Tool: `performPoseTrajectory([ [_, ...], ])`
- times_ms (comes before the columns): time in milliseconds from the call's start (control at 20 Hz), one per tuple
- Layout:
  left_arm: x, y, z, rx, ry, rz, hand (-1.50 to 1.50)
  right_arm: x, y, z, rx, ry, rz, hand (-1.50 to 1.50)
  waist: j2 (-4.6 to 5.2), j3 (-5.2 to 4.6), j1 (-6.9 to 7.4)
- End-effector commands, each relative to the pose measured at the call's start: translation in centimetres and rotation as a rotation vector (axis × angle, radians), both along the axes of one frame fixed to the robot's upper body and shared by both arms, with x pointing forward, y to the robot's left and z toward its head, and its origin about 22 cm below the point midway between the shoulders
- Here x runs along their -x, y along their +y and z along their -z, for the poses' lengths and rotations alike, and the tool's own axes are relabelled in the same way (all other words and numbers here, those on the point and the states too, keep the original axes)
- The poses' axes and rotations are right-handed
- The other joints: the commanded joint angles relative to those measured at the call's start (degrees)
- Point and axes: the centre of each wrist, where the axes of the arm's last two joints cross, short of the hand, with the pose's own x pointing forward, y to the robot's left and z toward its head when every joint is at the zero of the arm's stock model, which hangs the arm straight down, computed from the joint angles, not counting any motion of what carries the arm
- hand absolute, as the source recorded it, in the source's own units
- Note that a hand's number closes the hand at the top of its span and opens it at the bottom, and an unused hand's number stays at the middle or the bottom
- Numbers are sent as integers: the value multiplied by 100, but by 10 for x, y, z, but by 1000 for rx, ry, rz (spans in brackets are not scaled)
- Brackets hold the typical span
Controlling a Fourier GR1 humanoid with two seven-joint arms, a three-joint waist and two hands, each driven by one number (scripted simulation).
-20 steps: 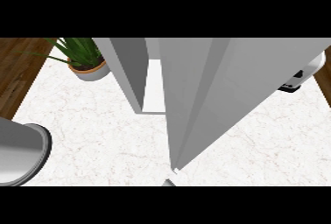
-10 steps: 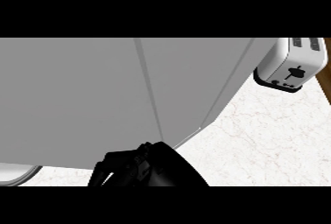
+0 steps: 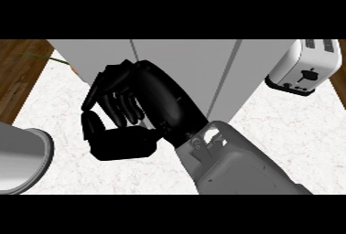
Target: Pick up the wine, place it into the cabinet and close the cabinet
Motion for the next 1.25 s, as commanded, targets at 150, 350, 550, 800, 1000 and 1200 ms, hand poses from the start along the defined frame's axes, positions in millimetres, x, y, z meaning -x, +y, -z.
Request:
performPoseTrajectory([
  [150,-4,-10,-3,16,26,36,-150,-60,-9,8,41,-32,81,150,5,5,-46],
  [350,-15,-22,6,16,43,63,-150,-88,-36,10,25,-10,105,150,21,4,-83],
  [550,-28,-44,2,9,50,59,-150,-99,-53,12,33,-39,116,150,47,7,-155],
  [800,-35,-58,11,26,55,47,-150,-109,-60,13,59,-47,154,150,67,6,-190],
  [1000,-38,-63,9,38,42,59,-150,-117,-72,30,57,-66,167,150,85,7,-112],
  [1200,-52,-60,22,29,50,37,-150,-119,-65,9,50,-78,145,150,92,-7,-190],
])
